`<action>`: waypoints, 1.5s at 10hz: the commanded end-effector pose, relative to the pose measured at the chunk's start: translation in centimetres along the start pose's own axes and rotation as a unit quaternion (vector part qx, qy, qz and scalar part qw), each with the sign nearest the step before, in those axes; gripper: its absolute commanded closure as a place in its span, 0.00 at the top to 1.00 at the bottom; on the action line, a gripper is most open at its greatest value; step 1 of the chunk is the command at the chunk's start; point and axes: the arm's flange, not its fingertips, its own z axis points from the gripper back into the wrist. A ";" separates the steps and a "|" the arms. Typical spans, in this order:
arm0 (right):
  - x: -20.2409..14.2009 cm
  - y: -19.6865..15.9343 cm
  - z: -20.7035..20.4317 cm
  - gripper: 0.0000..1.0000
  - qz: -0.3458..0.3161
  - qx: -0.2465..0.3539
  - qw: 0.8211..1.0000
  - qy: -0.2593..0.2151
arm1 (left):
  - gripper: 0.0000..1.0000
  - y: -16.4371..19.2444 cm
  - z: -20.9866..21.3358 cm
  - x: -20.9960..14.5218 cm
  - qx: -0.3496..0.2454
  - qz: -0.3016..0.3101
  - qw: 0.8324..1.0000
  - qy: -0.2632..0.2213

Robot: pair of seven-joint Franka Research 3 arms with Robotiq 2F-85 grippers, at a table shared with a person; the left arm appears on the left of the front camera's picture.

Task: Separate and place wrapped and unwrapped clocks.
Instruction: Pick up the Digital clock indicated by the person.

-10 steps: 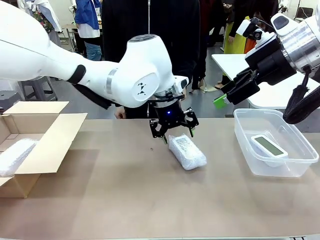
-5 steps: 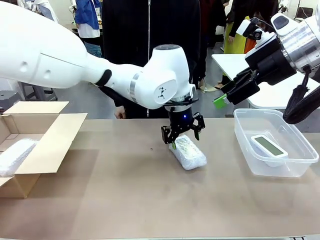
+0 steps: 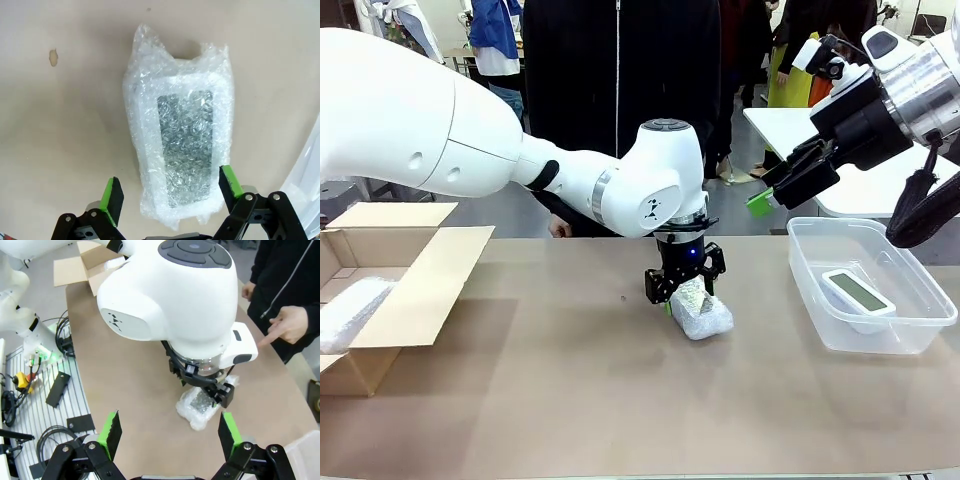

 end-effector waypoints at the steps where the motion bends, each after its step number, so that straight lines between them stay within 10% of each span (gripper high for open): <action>1: -0.1 -0.1 -0.1 1.00 -0.001 0.007 1.000 -0.006 | 1.00 -0.5 0.4 -0.1 0.001 0.014 0.999 -0.031; 15: -0.1 -0.1 -0.1 1.00 -0.001 0.007 1.000 -0.006 | 1.00 -2.8 -3.6 0.9 0.043 -0.011 0.998 -0.034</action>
